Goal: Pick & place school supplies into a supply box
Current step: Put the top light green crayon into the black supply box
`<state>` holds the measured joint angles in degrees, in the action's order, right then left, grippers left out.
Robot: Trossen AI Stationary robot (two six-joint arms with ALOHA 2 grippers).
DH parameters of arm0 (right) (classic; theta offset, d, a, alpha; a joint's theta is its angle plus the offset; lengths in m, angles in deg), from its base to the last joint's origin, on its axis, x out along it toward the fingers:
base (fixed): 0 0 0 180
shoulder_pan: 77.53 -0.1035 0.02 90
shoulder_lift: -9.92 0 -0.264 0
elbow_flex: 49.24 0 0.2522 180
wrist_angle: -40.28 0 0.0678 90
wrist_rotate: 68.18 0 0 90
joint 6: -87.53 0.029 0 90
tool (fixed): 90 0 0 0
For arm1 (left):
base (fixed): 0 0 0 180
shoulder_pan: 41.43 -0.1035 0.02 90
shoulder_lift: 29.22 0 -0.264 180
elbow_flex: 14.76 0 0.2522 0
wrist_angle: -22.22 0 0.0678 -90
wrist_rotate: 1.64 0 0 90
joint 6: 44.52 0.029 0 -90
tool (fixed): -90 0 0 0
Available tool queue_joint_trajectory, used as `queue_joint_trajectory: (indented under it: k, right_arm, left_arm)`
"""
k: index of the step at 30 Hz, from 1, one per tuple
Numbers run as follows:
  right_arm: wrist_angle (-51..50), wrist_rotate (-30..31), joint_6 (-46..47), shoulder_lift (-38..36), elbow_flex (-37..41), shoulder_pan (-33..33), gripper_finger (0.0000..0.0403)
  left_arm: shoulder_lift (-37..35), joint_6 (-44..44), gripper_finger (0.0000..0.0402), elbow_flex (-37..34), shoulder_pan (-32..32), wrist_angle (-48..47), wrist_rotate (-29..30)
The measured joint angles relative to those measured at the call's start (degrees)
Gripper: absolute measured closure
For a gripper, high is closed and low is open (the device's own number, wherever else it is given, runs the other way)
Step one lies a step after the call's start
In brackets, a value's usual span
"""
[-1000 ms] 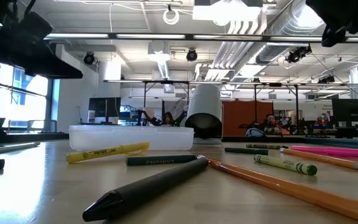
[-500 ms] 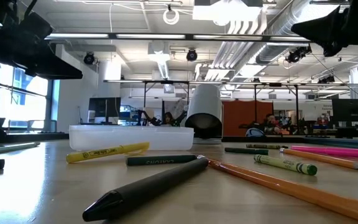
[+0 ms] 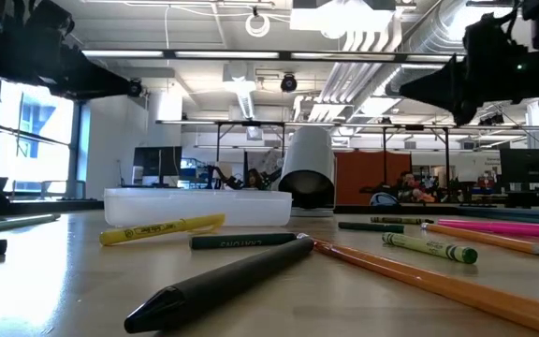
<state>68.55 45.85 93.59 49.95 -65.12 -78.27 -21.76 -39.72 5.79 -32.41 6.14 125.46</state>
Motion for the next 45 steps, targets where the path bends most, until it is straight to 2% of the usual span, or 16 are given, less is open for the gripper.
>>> queue_joint_trajectory:
  k: [5,9,11,15,19,28,35,45]
  right_arm:
    - [0.7,-4.7,-2.2,8.8,-5.7,1.7,0.0383]
    - [-0.5,-4.0,-4.6,15.7,-10.8,2.4,0.0340]
    - [-2.8,-2.4,-2.4,18.5,-12.9,2.4,0.0315]
    - [-12.8,1.6,1.4,21.7,-16.3,2.4,0.0273]
    - [-26.3,2.7,1.7,23.6,-17.8,2.0,0.0251]
    - [-31.5,2.7,9.7,31.6,-17.5,2.9,0.0251]
    - [-27.3,2.5,12.0,41.7,-17.6,4.2,0.0251]
    - [-20.8,6.2,16.9,53.0,-17.9,4.1,0.0262]
  left_arm:
    - [0.0,0.1,0.0176,0.0,0.0,-0.2,0.0]
    - [0.0,-0.1,0.0176,0.0,0.0,-0.4,-0.1]
    - [0.0,-0.6,0.0176,0.0,0.0,-1.0,-0.4]
    - [0.0,-3.2,0.0176,0.0,0.0,-2.1,-1.6]
    - [0.0,-4.2,0.0176,0.0,0.0,-3.0,-1.7]
    - [0.0,-6.5,0.0176,0.0,0.0,-3.6,-1.7]
    - [0.0,-6.8,0.0176,0.0,0.0,-3.7,-1.7]
    - [0.0,-6.6,0.0176,0.0,0.0,-3.7,-1.7]
